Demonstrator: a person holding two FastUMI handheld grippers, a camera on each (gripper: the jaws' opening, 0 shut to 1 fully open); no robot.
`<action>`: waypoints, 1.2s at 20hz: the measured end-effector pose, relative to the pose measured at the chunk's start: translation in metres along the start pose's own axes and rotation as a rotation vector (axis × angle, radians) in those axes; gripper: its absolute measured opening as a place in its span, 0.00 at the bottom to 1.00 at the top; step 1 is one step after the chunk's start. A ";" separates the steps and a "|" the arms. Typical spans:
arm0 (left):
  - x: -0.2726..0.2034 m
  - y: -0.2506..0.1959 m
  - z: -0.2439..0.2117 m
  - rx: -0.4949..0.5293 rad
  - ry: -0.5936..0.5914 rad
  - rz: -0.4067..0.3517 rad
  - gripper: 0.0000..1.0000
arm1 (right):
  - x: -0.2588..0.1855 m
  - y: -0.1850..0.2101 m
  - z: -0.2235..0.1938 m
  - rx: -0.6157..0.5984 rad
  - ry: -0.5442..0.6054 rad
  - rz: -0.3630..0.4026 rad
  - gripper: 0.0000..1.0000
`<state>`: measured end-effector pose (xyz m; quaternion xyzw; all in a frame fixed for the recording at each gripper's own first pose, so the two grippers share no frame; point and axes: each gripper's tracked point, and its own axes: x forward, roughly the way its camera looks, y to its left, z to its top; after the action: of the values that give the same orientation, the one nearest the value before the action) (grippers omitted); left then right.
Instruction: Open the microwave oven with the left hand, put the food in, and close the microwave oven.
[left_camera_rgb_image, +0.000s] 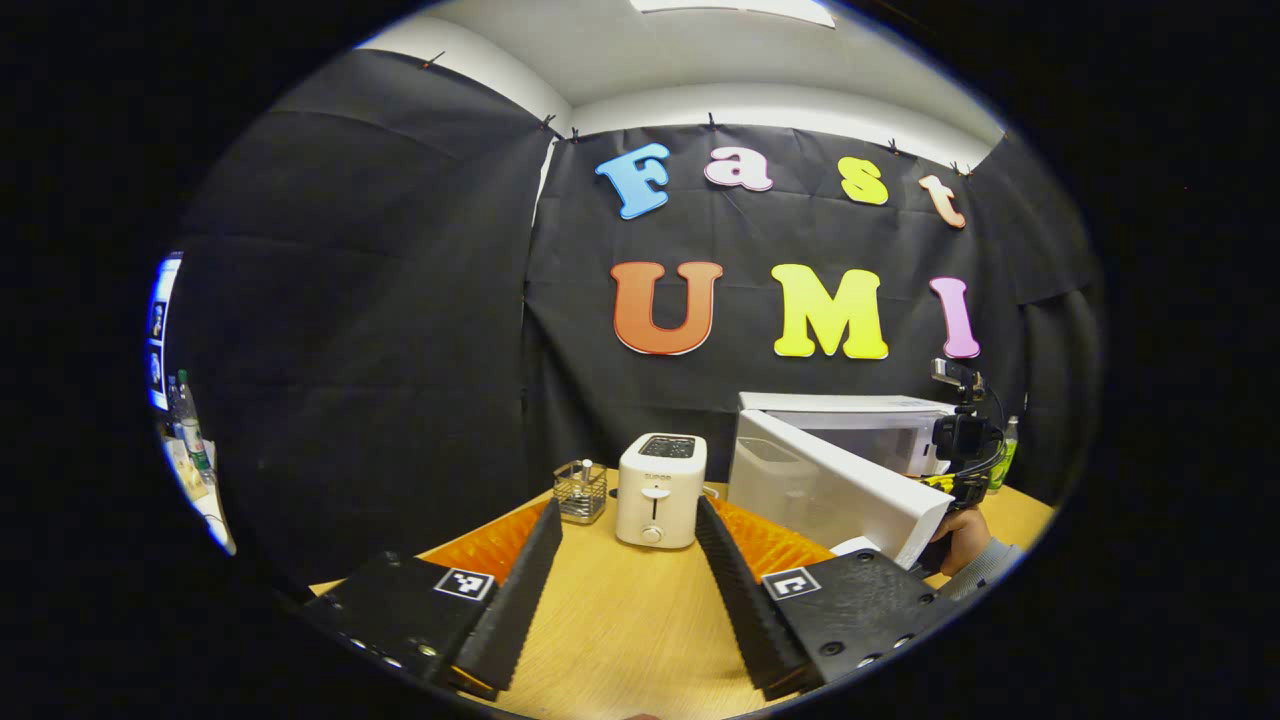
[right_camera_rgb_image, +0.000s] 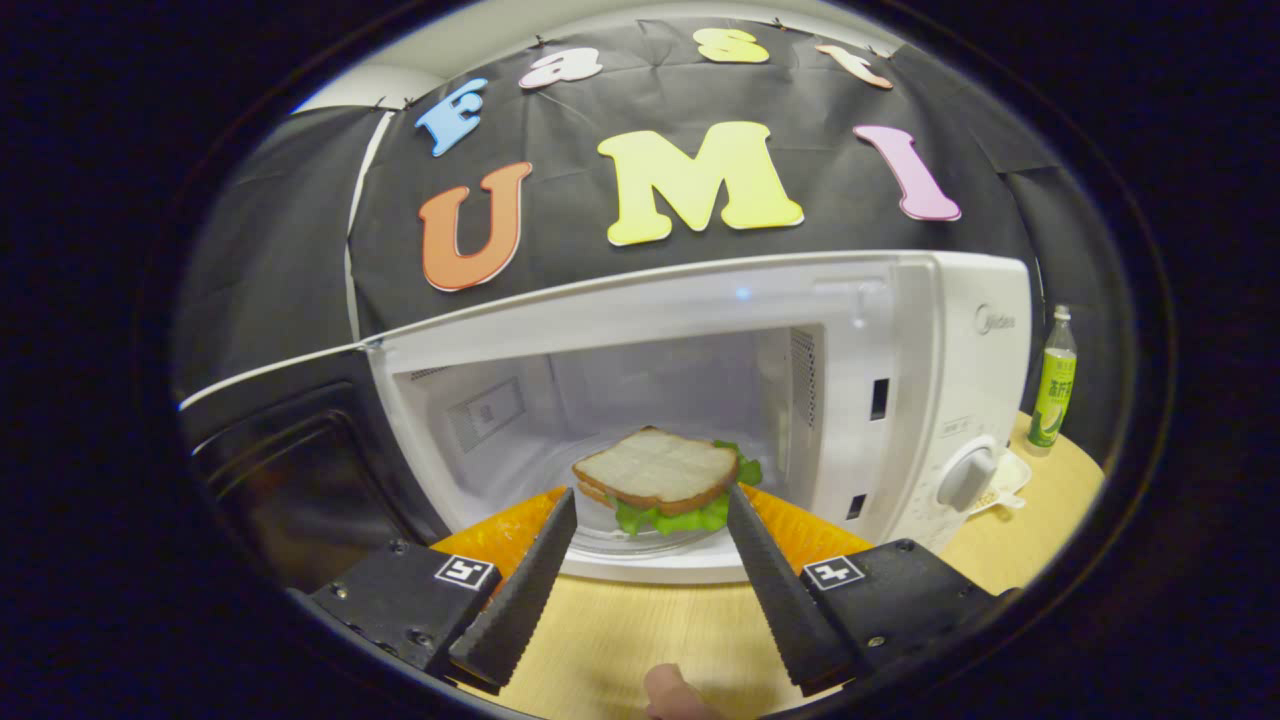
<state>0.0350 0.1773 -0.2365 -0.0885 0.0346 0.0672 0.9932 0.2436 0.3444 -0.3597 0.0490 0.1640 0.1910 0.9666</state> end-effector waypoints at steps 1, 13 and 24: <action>0.001 0.001 -0.002 -0.014 0.004 0.003 0.68 | -0.016 0.002 0.005 -0.010 -0.008 0.015 0.97; 0.008 -0.031 -0.048 0.076 0.017 -0.151 0.00 | -0.217 -0.050 0.054 -0.139 -0.108 -0.037 0.98; -0.016 -0.092 -0.090 0.116 0.078 -0.300 0.00 | -0.342 -0.114 0.057 -0.101 -0.153 -0.081 0.99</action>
<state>0.0273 0.0689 -0.3079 -0.0377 0.0633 -0.0875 0.9934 0.0045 0.1061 -0.2216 0.0081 0.0817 0.1552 0.9845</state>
